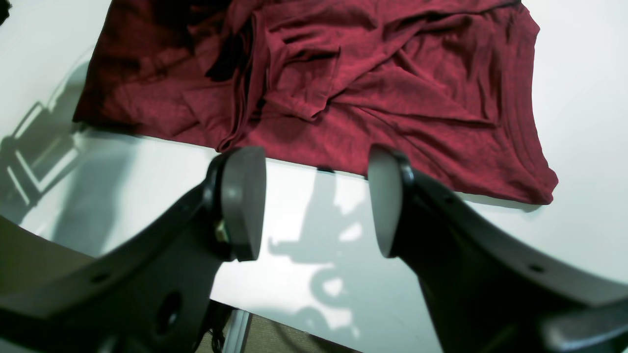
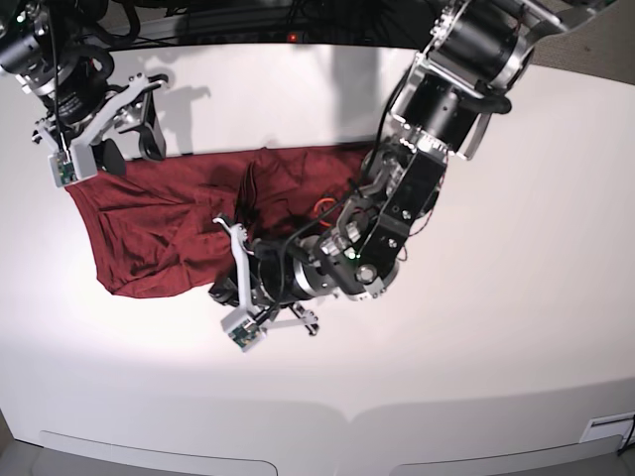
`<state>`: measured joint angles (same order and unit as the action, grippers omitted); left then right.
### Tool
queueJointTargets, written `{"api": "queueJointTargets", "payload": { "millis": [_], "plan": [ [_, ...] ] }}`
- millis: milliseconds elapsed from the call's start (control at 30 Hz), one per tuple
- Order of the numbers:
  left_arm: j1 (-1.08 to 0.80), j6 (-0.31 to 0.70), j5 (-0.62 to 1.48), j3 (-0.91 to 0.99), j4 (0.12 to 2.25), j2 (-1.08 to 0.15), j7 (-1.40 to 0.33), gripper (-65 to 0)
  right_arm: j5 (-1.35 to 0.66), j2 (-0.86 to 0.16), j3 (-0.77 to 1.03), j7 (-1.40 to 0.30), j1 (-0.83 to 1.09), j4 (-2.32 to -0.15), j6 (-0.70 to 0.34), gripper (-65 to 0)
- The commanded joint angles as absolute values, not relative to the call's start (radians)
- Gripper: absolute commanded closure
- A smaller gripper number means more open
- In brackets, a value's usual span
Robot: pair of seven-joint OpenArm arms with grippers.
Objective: Fold the T-shirt properly
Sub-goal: 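Grasp the folded fabric with the left gripper and pull it inward, then release the fabric and move the left gripper to the strip's end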
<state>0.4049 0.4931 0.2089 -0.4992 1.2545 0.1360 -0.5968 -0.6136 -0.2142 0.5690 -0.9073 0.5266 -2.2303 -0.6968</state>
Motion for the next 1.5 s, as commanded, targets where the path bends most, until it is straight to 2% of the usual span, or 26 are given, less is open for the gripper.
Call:
{"api": "queueJointTargets", "payload": {
  "millis": [0,233,433,567,867,967,1033,1100,1367,1400,1467],
  "plan": [
    [0.445,0.488,0.211,-0.498,1.246,0.150,-0.550,0.0,-0.633,-0.224,0.575,-0.889,0.526,-2.244,-0.698,-33.1],
    [0.525,0.488,0.210,-0.498,1.124,0.150,-0.525,0.0,-0.633,-0.224,0.575,-0.889,0.526,-2.244,-0.698,-33.1],
    [0.578,0.480,0.212,-0.498,1.116,0.150,-0.522,0.0,-0.636,-0.224,0.575,-0.889,0.526,-2.244,-0.698,-33.1],
    [0.588,0.435,0.209,-0.498,1.116,0.150,-0.518,0.0,-0.640,-0.224,0.575,-0.888,0.526,-2.244,-0.698,-33.1],
    [0.588,0.429,0.225,-0.498,1.105,0.150,-0.517,0.0,-0.641,-0.224,0.575,-0.888,0.526,-2.244,-0.698,-33.1],
    [0.580,0.443,0.351,-0.498,1.105,0.150,-0.653,0.0,-0.641,-0.224,0.575,-0.887,0.526,-2.244,-0.698,-33.1],
    [0.561,0.488,0.408,-0.499,1.105,0.150,-0.690,0.0,-0.641,-0.224,0.575,-0.886,0.517,-2.244,-0.698,-33.1],
    [0.532,0.517,0.434,-0.499,1.105,0.150,-0.679,0.0,-0.642,-0.224,0.575,-0.888,0.499,-2.244,-0.698,-33.1],
    [0.465,0.517,0.417,-0.499,1.105,0.150,-0.626,0.0,-0.715,-0.224,0.575,-0.918,0.449,-2.244,-0.698,-33.1],
    [0.465,0.516,0.418,-0.499,1.105,0.150,-0.627,-1.6,-0.715,-0.224,0.575,-0.919,0.449,-2.244,-0.698,-33.1],
    [0.466,0.517,0.429,-0.499,1.105,0.150,-0.627,-12.6,-0.715,-0.224,0.575,-0.919,0.449,-2.244,-0.698,-33.1]
  ]
}}
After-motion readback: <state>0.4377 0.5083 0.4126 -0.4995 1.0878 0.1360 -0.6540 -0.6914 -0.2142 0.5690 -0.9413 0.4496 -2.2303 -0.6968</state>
